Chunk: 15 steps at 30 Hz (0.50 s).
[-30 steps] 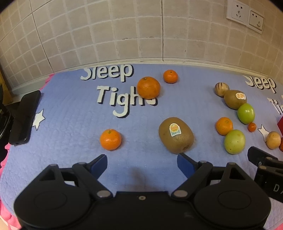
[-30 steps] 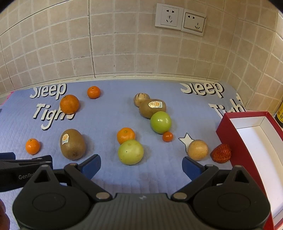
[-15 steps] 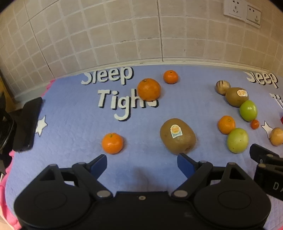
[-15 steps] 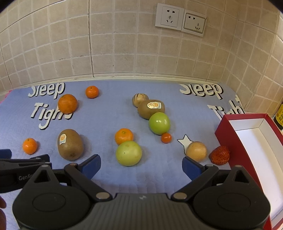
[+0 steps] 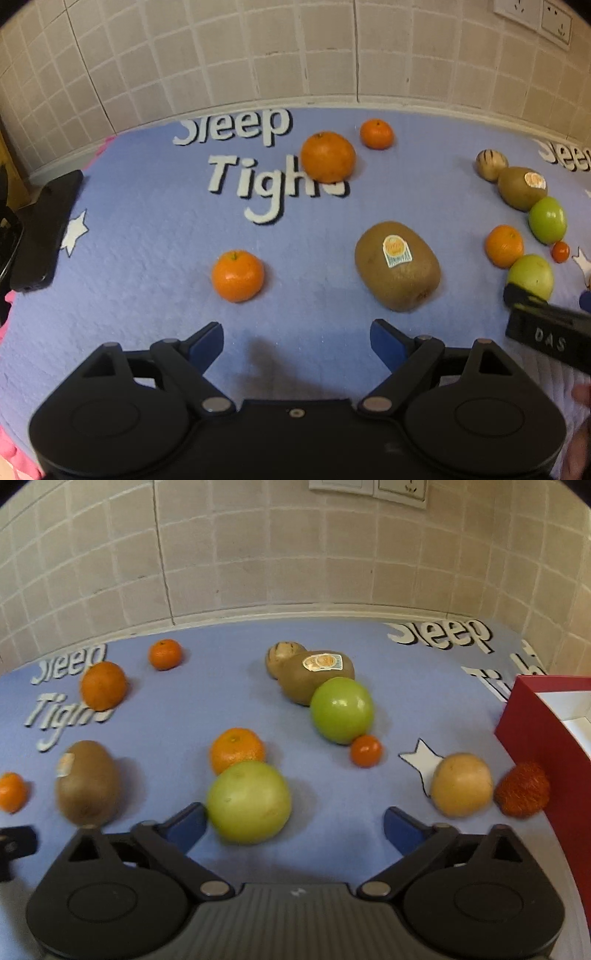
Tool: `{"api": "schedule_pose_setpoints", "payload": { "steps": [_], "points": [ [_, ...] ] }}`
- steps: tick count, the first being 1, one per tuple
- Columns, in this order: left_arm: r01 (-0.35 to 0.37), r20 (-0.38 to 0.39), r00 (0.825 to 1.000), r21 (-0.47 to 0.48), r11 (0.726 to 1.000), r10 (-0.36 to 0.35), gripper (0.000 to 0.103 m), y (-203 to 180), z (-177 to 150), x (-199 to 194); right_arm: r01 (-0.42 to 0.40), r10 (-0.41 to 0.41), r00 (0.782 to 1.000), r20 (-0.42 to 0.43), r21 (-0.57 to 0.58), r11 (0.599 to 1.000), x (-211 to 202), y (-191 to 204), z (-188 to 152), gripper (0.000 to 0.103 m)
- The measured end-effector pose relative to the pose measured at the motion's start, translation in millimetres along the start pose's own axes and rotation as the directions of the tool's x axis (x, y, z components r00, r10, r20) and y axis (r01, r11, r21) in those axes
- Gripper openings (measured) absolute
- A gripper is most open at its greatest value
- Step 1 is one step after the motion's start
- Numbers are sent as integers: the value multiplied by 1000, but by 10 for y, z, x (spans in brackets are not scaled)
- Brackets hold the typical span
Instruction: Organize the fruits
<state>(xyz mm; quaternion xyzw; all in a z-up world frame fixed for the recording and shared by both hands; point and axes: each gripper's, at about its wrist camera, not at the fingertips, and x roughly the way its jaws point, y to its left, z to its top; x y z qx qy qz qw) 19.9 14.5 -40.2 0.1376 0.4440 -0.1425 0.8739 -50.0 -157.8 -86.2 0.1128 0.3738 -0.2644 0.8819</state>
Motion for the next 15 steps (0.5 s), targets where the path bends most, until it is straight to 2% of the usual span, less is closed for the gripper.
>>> {"api": "schedule_pose_setpoints", "payload": {
  "steps": [2, 3, 15],
  "points": [
    [-1, -4, 1000, 2, 1000, 1, 103, -7, -15, 6, 9, -9, 999, -37, -11, 1000, 127, -44, -60, 103],
    [-2, -7, 1000, 3, 1000, 2, 103, -6, -21, 8, 6, -6, 1000, -15, -24, 1000, 101, -45, -79, 103],
    [-1, 5, 1000, 24, 1000, 1, 103, -70, -41, 43, 10, -11, 999, -33, -21, 1000, 122, -30, -67, 103]
  ]
}}
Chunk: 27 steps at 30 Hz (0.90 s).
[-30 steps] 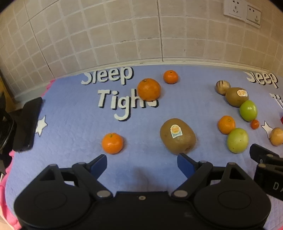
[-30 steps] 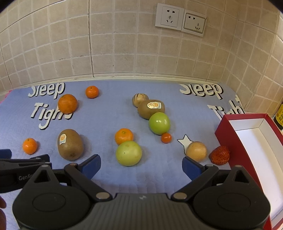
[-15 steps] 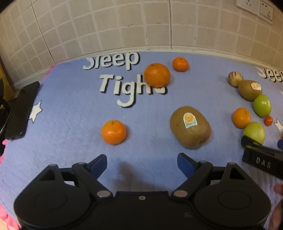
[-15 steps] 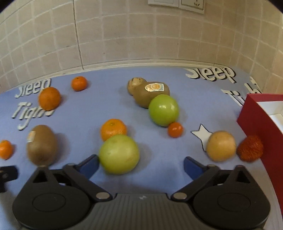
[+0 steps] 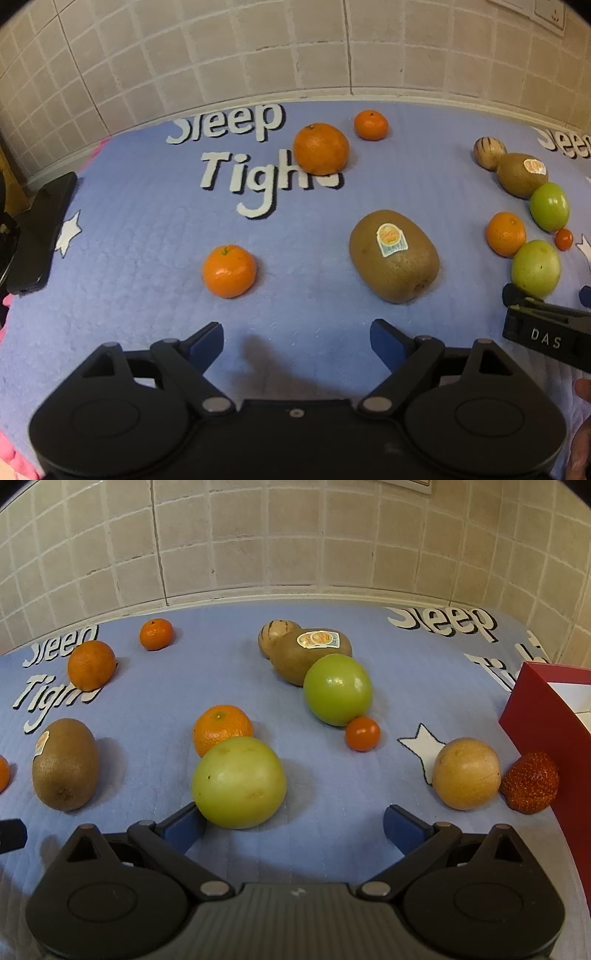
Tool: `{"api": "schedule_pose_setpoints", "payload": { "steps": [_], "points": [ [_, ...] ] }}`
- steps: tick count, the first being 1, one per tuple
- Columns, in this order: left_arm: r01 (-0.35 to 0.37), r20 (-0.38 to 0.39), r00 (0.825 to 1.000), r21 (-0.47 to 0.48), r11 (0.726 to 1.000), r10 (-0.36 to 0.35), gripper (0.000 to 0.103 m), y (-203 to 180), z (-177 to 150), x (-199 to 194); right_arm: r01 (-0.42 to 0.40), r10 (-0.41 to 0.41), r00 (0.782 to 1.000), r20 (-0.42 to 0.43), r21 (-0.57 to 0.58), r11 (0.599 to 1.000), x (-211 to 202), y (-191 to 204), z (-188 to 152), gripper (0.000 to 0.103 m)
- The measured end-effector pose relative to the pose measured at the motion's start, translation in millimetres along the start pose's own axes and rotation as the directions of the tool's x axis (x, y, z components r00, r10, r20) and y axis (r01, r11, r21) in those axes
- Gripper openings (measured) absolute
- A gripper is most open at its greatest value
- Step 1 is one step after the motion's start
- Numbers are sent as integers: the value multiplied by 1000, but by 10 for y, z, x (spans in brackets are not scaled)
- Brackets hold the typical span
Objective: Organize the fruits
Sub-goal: 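Grasp the brown kiwi with the left tool while the right tool grasps the green fruit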
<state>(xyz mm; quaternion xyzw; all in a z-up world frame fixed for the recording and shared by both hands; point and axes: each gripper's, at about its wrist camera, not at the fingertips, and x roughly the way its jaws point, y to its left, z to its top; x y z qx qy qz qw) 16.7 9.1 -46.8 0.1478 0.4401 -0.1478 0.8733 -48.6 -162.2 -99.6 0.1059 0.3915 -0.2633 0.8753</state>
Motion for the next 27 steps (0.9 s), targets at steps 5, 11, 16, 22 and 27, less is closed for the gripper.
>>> {"api": "schedule_pose_setpoints", "payload": {
  "steps": [5, 11, 16, 22, 27],
  "points": [
    [106, 21, 994, -9, 994, -106, 102, 99, 46, -32, -16, 16, 999, -31, -2, 1000, -71, -33, 27, 102],
    [234, 86, 969, 3, 972, -233, 102, 191, 252, -141, -37, 37, 999, 11, -32, 999, -389, 21, 130, 101],
    [279, 61, 958, 40, 960, -281, 102, 32, 417, 32, -40, 40, 999, -7, -69, 997, -336, 118, 182, 93],
    [326, 11, 945, -1, 945, -326, 98, -103, 491, 272, -44, 42, 998, -55, -48, 998, -208, 121, 270, 91],
    [330, -15, 944, -11, 944, -330, 88, -165, 502, 373, -48, 46, 997, -55, -43, 998, -211, 136, 308, 91]
  ]
}}
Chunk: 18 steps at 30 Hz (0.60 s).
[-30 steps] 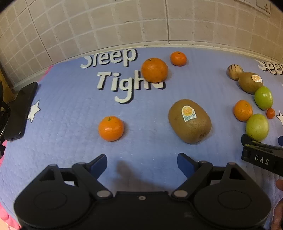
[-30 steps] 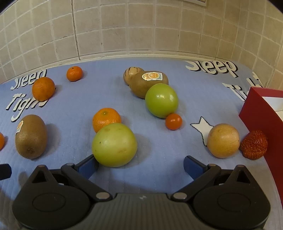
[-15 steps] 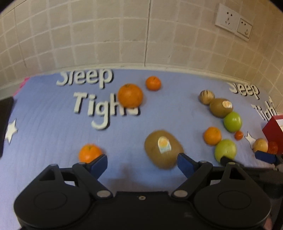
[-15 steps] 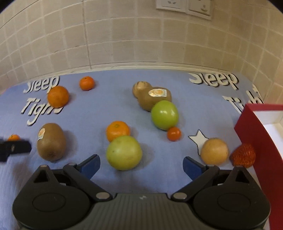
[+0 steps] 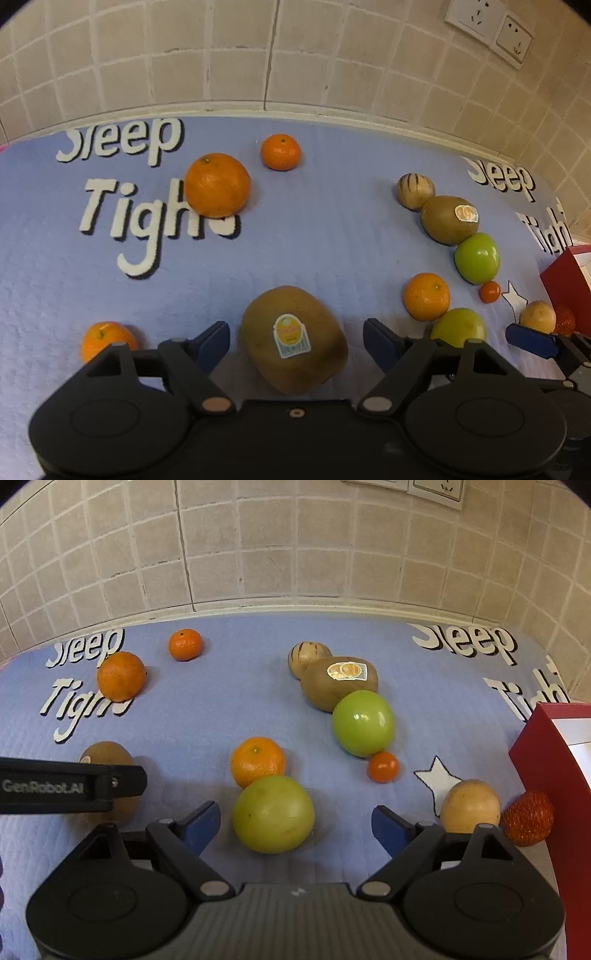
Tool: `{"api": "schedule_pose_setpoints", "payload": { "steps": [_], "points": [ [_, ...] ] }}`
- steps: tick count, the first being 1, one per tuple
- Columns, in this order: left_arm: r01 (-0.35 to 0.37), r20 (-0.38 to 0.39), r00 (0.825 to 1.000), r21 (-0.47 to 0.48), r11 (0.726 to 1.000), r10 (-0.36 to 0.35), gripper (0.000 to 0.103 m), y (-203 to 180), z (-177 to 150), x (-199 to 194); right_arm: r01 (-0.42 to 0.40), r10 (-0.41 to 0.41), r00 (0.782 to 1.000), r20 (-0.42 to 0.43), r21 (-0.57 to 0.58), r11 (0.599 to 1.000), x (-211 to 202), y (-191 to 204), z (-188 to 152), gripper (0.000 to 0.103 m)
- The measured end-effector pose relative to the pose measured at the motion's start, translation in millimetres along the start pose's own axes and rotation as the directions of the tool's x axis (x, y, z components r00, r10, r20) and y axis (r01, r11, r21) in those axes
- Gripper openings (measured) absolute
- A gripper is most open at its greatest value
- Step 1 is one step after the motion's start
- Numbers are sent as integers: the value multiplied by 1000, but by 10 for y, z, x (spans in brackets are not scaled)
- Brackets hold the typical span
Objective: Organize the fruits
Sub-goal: 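Grasp the brown kiwi with the left tool while the right tool grasps the green fruit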
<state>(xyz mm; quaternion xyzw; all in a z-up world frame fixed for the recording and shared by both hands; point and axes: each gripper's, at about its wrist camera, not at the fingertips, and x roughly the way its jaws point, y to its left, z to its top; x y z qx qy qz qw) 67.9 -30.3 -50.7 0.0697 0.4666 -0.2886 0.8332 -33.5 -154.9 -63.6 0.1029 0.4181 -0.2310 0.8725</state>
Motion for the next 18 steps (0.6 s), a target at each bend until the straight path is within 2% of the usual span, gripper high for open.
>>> {"api": "schedule_pose_setpoints", "payload": {
  "steps": [4, 9, 10, 11, 18],
  "points": [
    [-8, -28, 1000, -7, 1000, 8, 76, -6, 6, 127, -11, 11, 1000, -23, 5, 1000, 53, 5, 21, 75],
    [-12, -26, 1000, -19, 1000, 11, 76, 7, 3, 183, -37, 38, 999, -35, 20, 999, 90, -3, 23, 64],
    [-12, -23, 1000, -18, 1000, 12, 76, 4, 0, 182, -53, 54, 998, -36, 23, 998, 95, -4, 24, 55],
    [-13, -17, 1000, -17, 1000, 12, 75, 4, -11, 174, -68, 69, 997, -39, 27, 997, 99, -5, 25, 52],
    [-5, 13, 1000, 0, 1000, 5, 75, 0, -69, 111, -86, 87, 996, -10, 42, 995, 52, -65, -5, 51]
  ]
}}
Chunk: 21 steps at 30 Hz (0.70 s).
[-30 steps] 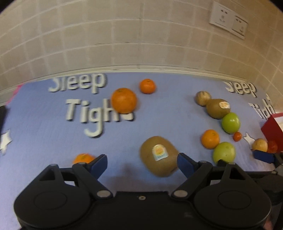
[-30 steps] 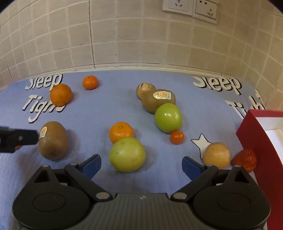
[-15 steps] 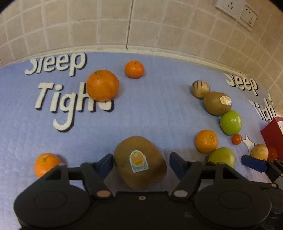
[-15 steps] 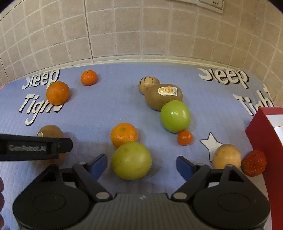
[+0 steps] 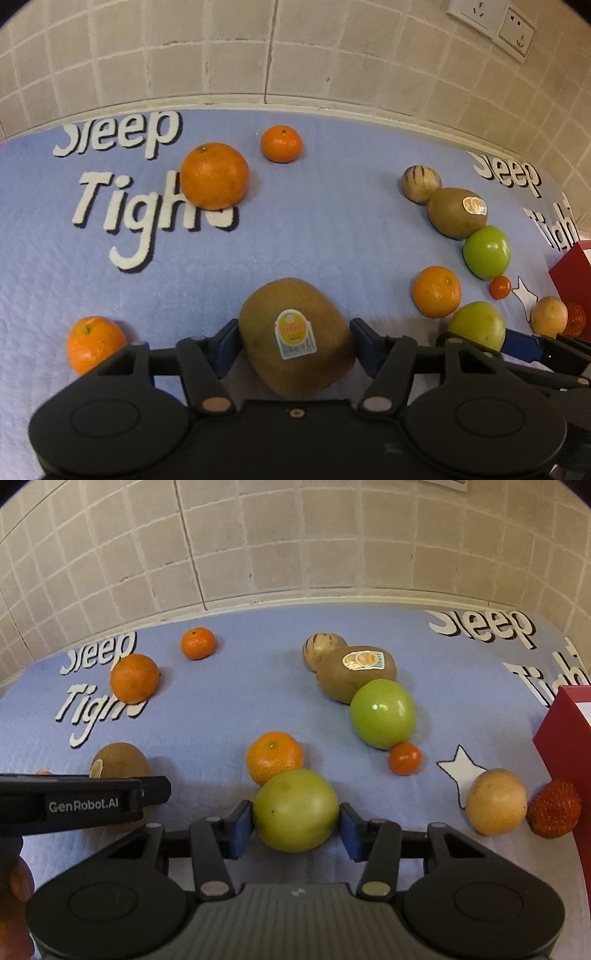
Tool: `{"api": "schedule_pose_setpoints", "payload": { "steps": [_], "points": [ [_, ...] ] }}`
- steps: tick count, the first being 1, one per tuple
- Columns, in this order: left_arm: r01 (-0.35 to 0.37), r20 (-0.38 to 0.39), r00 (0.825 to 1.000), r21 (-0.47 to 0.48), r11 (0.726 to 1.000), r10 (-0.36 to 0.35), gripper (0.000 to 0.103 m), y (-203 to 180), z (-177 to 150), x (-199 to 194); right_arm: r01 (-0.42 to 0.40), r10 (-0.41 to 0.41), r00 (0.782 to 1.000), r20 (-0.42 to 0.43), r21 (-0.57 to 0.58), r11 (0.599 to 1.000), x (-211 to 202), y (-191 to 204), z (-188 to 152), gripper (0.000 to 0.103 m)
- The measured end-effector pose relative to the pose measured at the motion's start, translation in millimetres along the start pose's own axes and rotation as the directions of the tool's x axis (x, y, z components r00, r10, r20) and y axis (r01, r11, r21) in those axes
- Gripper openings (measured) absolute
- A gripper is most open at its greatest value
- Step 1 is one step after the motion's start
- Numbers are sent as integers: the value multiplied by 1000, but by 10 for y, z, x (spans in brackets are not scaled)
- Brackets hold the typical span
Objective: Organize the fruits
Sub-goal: 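Grasp the brown kiwi with the left tool while the right tool grasps the green fruit, then carry kiwi and green fruit into the white box and open both tools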
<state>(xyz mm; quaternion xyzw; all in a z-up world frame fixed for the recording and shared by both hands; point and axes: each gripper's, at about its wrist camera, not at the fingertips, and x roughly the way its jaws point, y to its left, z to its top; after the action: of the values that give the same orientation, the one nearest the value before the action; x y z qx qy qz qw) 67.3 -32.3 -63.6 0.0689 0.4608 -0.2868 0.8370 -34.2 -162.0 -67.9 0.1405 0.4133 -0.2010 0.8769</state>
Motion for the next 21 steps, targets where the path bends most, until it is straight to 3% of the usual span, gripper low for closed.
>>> {"api": "schedule_pose_setpoints", "payload": {
  "steps": [6, 12, 17, 21],
  "points": [
    [13, 15, 1000, 21, 1000, -14, 75, -83, 19, -149, 12, -12, 999, 37, 10, 1000, -196, -78, 37, 51],
    [47, 77, 996, 111, 993, -56, 75, -478, 243, -456, 66, -75, 990, 115, 76, 995, -599, -389, 223, 51],
    [132, 132, 977, 234, 963, -166, 75, -1090, 470, -692, 164, -197, 962, 188, 175, 971, -1058, -872, 358, 51],
    [208, 136, 955, 332, 920, -264, 75, -1613, 573, -791, 239, -303, 926, 223, 275, 931, -1468, -1338, 367, 51]
  ]
}}
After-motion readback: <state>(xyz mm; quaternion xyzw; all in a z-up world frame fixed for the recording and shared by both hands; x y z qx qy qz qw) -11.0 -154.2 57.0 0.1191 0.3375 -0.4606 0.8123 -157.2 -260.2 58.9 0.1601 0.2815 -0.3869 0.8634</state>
